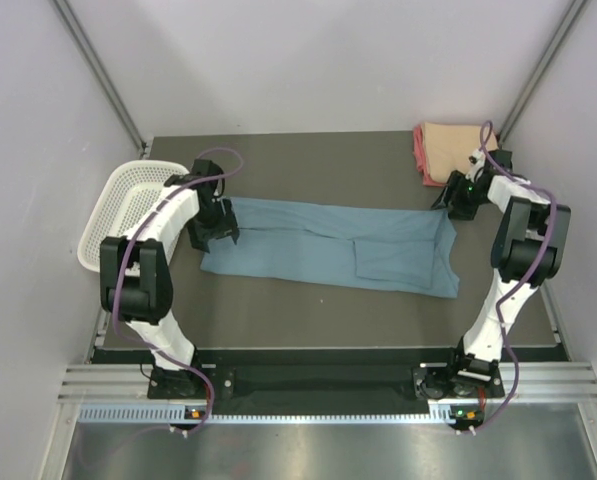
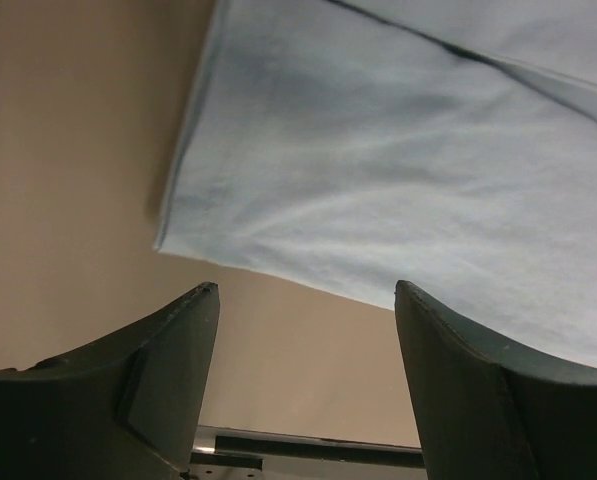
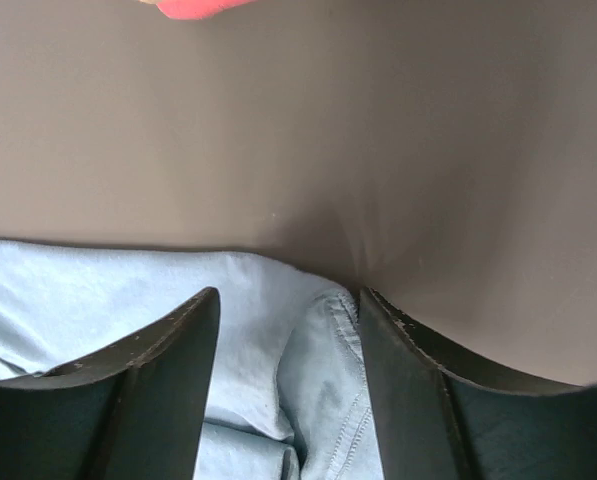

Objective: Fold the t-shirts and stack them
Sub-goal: Fold the tshirt

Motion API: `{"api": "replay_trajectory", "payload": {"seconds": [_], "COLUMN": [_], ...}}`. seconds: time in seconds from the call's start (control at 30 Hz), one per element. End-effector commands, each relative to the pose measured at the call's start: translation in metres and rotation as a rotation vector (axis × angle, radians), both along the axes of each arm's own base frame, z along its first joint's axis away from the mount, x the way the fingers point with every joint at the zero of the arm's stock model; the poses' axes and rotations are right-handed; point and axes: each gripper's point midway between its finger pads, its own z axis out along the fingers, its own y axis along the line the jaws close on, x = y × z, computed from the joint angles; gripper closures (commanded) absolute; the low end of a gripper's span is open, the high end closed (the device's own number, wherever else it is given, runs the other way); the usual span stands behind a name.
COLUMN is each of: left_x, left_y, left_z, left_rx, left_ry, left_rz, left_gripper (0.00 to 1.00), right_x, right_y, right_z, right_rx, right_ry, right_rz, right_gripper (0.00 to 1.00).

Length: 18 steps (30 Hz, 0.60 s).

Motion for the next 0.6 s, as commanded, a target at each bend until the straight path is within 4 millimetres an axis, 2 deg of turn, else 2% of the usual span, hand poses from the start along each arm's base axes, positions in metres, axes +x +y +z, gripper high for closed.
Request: {"api": "replay_trajectory", "payload": {"seconds": [0.0, 0.2, 0.43, 0.57], "left_x": [-0.016, -0.043, -0.039, -0.034], "left_y": [0.018, 0.03, 0.041, 0.043], "left_z": [0.006, -0.017, -0.041, -0.048], "left_rx": [0.055, 0.035, 0.019, 0.03], "left_ry": [0.014, 0.095, 0.116, 0.113], "left_rz": [0.082, 0.215, 0.284, 0.283], "left_gripper": [0.25, 0.26, 0.29, 0.3], "right_x": [0.015, 0.019, 0.018, 0.013], "right_y": [0.004, 0.009, 0.012, 0.011], "right_z": [0.003, -0.001, -0.002, -0.002], "right_rx": [-0.028, -0.019, -0.034, -0.054], "right_ry": [-0.036, -0.031, -0.016, 0.002], "right_rz": [0.034, 0.048, 0.038, 0.032], "right_gripper": [0.43, 0.47, 0.52, 0.57]}}
